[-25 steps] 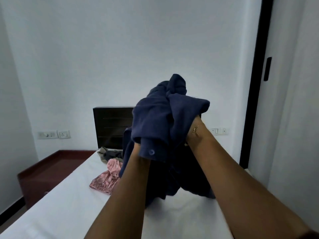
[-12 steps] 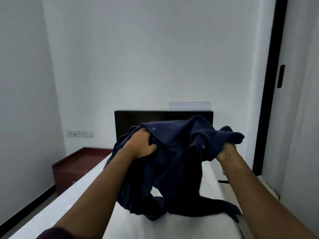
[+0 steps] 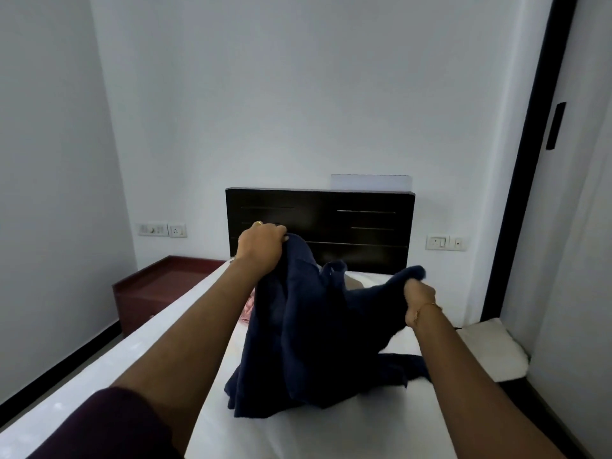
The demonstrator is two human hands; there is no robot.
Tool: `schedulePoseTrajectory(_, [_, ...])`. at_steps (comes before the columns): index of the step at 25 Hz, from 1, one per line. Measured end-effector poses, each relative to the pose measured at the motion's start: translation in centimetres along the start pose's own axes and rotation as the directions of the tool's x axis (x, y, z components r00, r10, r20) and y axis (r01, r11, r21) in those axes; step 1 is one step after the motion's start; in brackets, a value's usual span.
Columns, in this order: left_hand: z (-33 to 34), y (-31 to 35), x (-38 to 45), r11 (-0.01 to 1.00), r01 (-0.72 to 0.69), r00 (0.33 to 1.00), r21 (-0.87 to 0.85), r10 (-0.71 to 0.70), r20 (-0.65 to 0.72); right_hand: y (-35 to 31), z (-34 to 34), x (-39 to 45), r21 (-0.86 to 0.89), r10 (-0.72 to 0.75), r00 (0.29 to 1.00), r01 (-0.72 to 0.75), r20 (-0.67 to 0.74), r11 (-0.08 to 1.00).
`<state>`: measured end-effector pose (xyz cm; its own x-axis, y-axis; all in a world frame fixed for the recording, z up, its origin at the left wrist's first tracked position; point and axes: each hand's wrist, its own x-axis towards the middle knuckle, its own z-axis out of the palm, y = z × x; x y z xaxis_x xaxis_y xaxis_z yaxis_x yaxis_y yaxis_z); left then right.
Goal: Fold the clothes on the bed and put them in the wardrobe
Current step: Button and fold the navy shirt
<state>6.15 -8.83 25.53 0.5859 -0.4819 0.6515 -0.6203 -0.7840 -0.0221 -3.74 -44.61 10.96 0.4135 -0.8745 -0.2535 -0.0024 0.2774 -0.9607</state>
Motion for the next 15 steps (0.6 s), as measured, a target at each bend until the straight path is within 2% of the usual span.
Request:
schedulePoseTrajectory(1, [-0.3, 0.4, 0.3, 0.999, -0.013, 1.0, -0.05, 0.012, -0.029, -0.3, 0.7, -1.3, -0.102, -0.137, 0.989, 0.132, -0.045, 0.986])
schedulePoseTrajectory(2, [-0.7, 0.9, 0.7, 0.997, -0.026, 0.998, -0.075, 0.021, -0.066, -0.8, 1.7, -2.5, -0.189, -0.294, 0.956, 0.286, -0.016, 0.939])
schedulePoseTrajectory(4, [-1.2, 1.7, 1.3, 0.993, -0.069, 0.985, -0.093, 0.053, -0.165, -1.6, 3.8, -6.1, -0.236, -0.521, 0.825, 0.563, 0.22, 0.792])
schedulePoseTrajectory(6, [-2.1, 2.2, 1.5, 0.989, -0.082, 0.974, -0.121, 0.054, -0.219, -2.1, 5.7, -9.3, -0.177, -0.508, 0.662, 0.688, 0.552, 0.704])
schedulePoseTrajectory(7, [-2.7, 2.5, 1.5, 0.983, -0.101, 0.967, -0.155, 0.061, -0.246, -2.2, 6.5, -10.5, -0.207, -0.471, 0.594, 0.738, 0.653, 0.643])
schedulePoseTrajectory(8, [-3.3, 2.6, 1.5, 0.974, -0.102, 0.963, -0.201, 0.046, -0.266, -2.1, 7.0, -11.3, -0.239, -0.47, 0.53, 0.803, 0.706, 0.546])
schedulePoseTrajectory(9, [-3.9, 2.5, 1.6, 0.963, -0.094, 0.957, -0.255, 0.017, -0.29, -2.0, 7.5, -11.4, -0.262, -0.498, 0.499, 0.843, 0.709, 0.471])
schedulePoseTrajectory(11, [-4.7, 0.9, 1.8, 0.942, -0.003, 0.939, -0.336, -0.113, -0.324, -2.2, 7.2, -10.9, -0.298, -0.515, 0.521, 0.839, 0.681, 0.456])
schedulePoseTrajectory(13, [-4.9, -2.0, 2.1, 0.919, 0.109, 0.922, -0.38, -0.236, -0.306, -2.7, 5.5, -10.5, -0.333, -0.434, 0.595, 0.772, 0.676, 0.541])
schedulePoseTrajectory(15, [-4.4, -4.2, 2.1, 0.858, 0.209, 0.91, -0.47, -0.347, -0.228, -3.7, 3.6, -10.5, -0.366, -0.348, 0.644, 0.712, 0.681, 0.6])
